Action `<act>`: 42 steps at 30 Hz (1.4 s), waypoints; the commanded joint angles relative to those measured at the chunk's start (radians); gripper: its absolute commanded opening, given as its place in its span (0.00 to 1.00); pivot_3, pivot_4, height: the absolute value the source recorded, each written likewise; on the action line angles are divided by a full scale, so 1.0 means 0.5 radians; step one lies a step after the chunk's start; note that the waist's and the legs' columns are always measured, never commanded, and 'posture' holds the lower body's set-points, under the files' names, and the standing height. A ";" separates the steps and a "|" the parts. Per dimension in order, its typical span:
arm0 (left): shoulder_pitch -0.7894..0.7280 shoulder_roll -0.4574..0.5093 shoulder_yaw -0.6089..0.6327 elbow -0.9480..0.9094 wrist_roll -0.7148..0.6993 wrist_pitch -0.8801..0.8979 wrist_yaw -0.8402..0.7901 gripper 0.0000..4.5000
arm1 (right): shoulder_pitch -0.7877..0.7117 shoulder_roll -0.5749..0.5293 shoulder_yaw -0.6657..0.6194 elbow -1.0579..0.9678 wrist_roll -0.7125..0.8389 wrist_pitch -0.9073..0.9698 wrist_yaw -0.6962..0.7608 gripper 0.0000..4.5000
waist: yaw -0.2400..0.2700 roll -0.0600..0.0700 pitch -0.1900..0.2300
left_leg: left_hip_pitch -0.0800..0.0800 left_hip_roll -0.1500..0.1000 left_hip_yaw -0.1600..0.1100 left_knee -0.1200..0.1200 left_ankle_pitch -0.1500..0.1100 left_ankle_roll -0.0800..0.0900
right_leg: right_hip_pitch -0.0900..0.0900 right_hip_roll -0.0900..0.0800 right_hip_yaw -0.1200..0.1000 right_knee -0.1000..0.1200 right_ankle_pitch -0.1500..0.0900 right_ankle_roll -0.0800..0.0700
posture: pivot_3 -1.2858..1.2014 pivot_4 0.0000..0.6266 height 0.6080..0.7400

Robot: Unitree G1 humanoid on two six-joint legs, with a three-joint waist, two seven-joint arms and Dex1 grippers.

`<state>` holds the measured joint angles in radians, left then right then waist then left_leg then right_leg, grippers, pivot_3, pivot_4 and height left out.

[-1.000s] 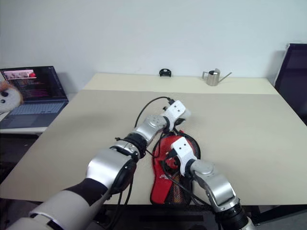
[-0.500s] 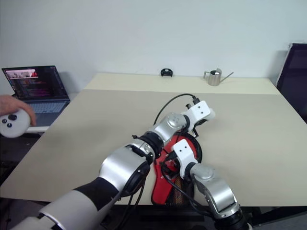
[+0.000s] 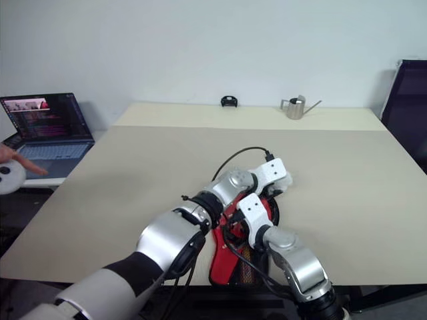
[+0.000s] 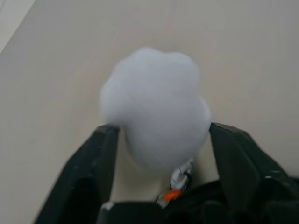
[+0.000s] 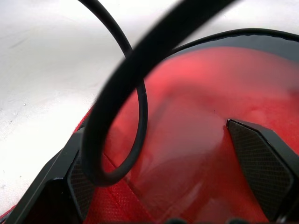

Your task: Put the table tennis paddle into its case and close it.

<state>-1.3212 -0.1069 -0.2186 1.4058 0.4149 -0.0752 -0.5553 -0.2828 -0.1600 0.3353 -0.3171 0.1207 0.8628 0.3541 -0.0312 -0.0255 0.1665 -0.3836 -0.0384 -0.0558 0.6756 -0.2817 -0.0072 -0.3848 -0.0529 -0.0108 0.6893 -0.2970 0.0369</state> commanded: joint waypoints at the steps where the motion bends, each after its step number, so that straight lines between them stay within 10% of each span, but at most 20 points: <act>1: -0.032 0.064 0.023 -0.053 -0.012 0.007 0.020 0.80 | 0.031 -0.050 0.045 0.216 0.011 0.099 0.060 1.00 | -0.003 0.000 0.000 | 0.001 0.000 0.000 0.000 0.000 0.000 | 0.000 0.000 0.000 0.001 0.000 0.000 | 0.52 0.24 1.00; 13: -0.157 0.418 0.413 -0.100 -0.341 0.090 0.044 0.80 | -0.147 -0.133 0.023 0.432 -0.003 -0.020 0.221 1.00 | -0.005 0.000 0.000 | 0.005 0.000 0.000 0.001 0.000 0.000 | 0.002 0.000 0.000 0.005 0.000 0.000 | 0.52 0.24 1.00; 24: 0.173 0.886 0.703 -0.344 -0.794 -0.006 -0.848 0.80 | -0.115 -0.301 -0.090 0.406 0.041 -0.062 0.354 1.00 | 0.002 0.000 0.000 | 0.005 0.000 -0.002 0.001 0.000 0.000 | 0.004 -0.001 -0.001 0.003 0.000 0.000 | 0.52 0.24 1.00; 36: 1.043 1.149 0.605 -2.058 -1.446 1.025 -1.590 0.80 | -0.155 -0.531 -0.207 0.114 0.264 0.057 0.616 1.00 | 0.007 0.001 0.000 | -0.004 0.003 -0.014 0.000 0.000 0.000 | 0.008 -0.005 -0.001 -0.016 0.001 -0.002 | 0.52 0.24 1.00; 42: 1.161 1.211 0.414 -2.348 -1.445 1.028 -1.613 0.80 | -0.218 -0.647 -0.347 -0.004 0.407 0.160 0.692 1.00 | 0.014 0.001 0.001 | -0.004 0.003 -0.015 -0.001 0.000 0.000 | 0.009 -0.005 -0.001 -0.017 0.001 -0.002 | 0.52 0.24 1.00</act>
<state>-0.7398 0.4878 0.0057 0.2877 -0.2932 0.4475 -1.3544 -0.3823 -0.4644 0.1995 -0.2841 0.2984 0.9160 0.6906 -0.0244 -0.0248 0.1668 -0.3857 -0.0369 -0.0632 0.6753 -0.2818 -0.0072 -0.3805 -0.0555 -0.0112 0.6807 -0.2965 0.0360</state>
